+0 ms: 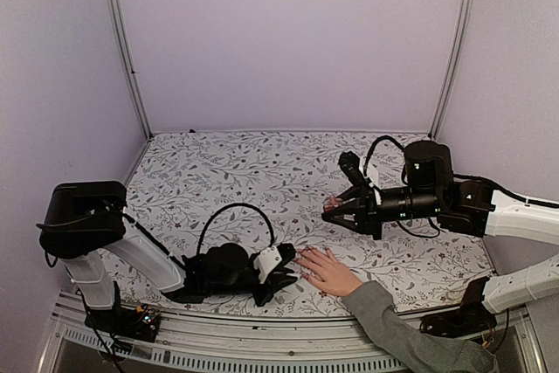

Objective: Paint the nails
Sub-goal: Paint the nail polish on the nail.

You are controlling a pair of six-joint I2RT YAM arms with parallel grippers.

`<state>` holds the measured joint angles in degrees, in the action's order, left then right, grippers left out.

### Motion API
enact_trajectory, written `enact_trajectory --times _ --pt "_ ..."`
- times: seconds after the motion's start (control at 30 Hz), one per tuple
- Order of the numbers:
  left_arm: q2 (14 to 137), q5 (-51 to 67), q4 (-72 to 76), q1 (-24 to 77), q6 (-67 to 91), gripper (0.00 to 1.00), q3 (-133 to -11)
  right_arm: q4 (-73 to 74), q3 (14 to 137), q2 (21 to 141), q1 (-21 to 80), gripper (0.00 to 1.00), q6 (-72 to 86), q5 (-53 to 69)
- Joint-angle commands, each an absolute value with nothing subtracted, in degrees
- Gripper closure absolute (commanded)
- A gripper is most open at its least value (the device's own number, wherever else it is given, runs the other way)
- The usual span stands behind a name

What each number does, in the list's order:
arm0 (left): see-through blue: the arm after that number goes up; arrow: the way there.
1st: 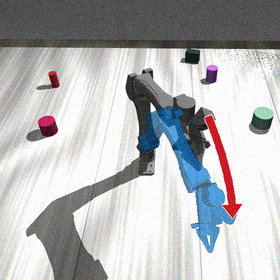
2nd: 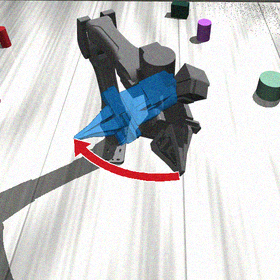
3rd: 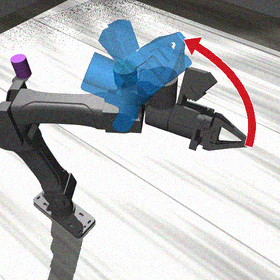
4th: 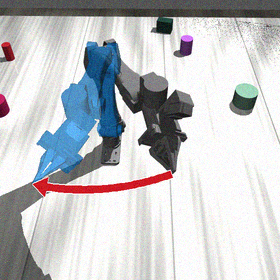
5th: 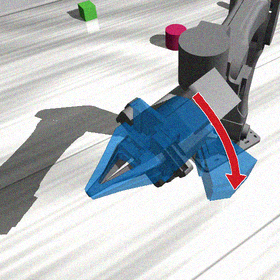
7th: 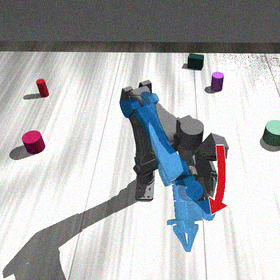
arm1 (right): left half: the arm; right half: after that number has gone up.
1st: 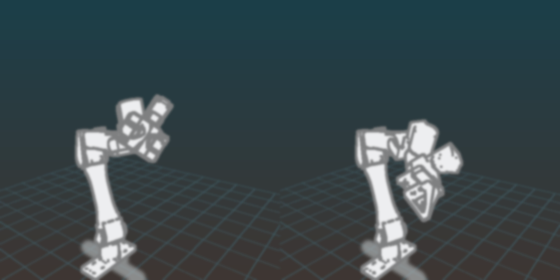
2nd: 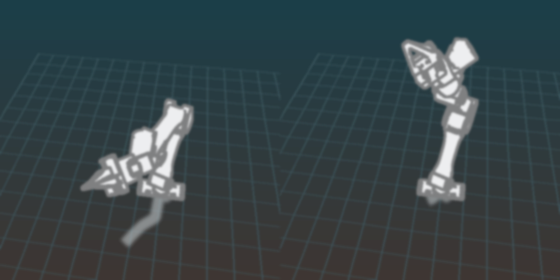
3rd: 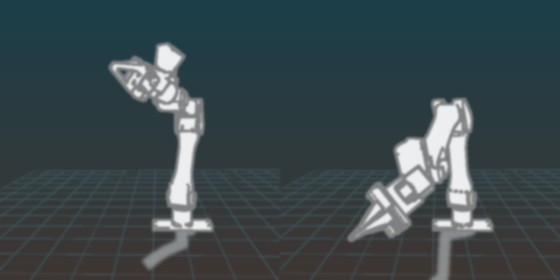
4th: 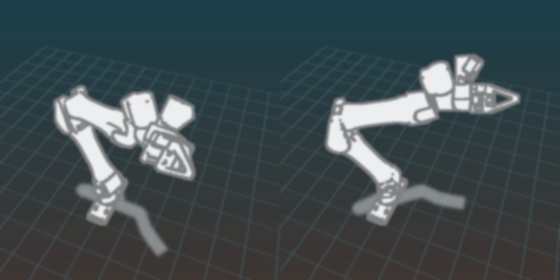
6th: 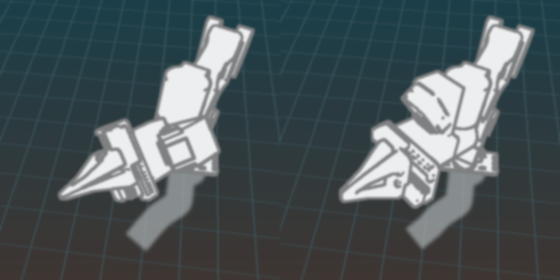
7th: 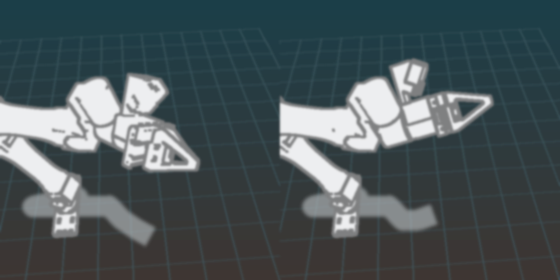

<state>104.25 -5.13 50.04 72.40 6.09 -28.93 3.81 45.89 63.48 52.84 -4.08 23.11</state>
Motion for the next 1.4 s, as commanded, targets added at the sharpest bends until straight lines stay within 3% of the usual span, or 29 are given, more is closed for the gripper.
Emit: enact_trajectory --times 0.0,1.37 --pt "104.04 -4.81 49.37 72.98 6.25 1.0 -29.09 2.6 46.06 62.67 52.56 1.0 -4.13 23.46" --pt "105.25 -4.35 48.1 73.16 5.76 1.0 -30.7 2.81 46.05 62.58 52.56 1.0 -4.13 23.18"
